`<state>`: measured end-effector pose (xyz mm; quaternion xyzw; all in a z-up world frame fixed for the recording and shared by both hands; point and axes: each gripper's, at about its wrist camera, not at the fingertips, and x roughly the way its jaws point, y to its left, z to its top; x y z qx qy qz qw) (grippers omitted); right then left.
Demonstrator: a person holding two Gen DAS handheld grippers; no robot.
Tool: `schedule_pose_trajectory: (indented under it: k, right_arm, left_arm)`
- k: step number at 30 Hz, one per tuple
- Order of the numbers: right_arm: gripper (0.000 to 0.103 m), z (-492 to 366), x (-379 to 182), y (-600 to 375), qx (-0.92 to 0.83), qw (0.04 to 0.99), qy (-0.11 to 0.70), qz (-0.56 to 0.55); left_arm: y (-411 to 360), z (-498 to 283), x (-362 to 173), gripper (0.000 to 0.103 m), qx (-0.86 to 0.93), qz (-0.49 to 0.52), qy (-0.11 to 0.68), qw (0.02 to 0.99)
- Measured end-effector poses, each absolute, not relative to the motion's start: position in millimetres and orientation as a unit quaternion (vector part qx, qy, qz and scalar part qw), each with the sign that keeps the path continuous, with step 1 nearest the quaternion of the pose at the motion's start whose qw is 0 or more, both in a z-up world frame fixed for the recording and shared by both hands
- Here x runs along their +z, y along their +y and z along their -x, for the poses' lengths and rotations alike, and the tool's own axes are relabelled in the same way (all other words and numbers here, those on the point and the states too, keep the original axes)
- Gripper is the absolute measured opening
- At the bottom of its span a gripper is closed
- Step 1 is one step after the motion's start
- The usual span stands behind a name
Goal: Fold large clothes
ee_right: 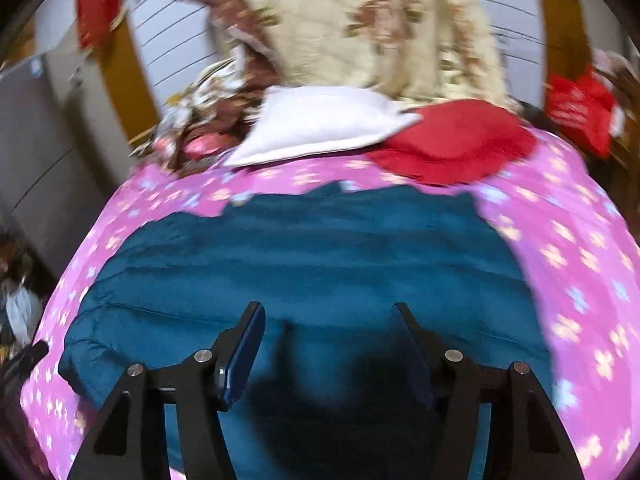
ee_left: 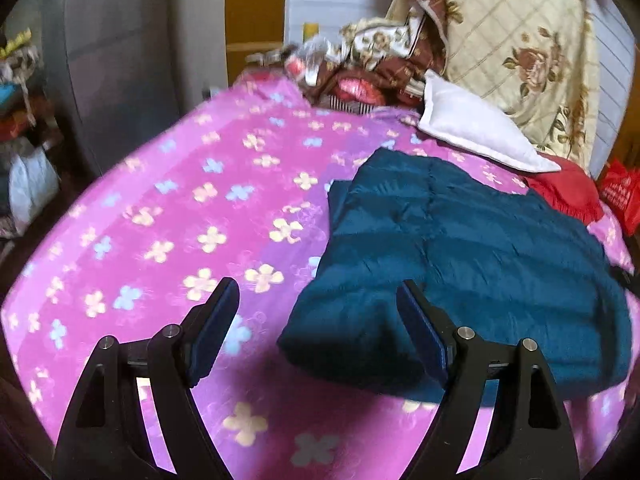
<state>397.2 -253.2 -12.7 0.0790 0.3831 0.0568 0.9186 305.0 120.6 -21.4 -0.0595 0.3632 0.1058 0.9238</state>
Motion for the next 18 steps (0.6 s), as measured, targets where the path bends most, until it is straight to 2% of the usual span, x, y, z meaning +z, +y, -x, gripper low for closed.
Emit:
schedule_pose_trajectory:
  k: [6, 10, 14, 18]
  right_arm:
    - [0.064, -444.2, -53.4, -210.9, 0.037, 0.916, 0.397, -0.048]
    - [0.072, -452.0, -63.9, -216.2, 0.027, 0.914, 0.401, -0.054]
    - [0.071, -430.4, -48.8, -221.8, 0.014, 0.915, 0.401, -0.039]
    - [0.071, -369.1, -39.2, -242.8, 0.026, 0.917, 0.394, -0.055]
  left_arm:
    - [97.8, -267.3, -28.4, 0.082, 0.107, 0.020, 0.321, 0.941]
    - [90.4, -244.4, -32.6, 0.082, 0.114, 0.010, 0.299, 0.947]
    - [91.4, -225.6, -26.3, 0.082, 0.126, 0.024, 0.287, 0.949]
    - [93.2, -205.3, -15.9, 0.083, 0.145, 0.038, 0.269, 0.951]
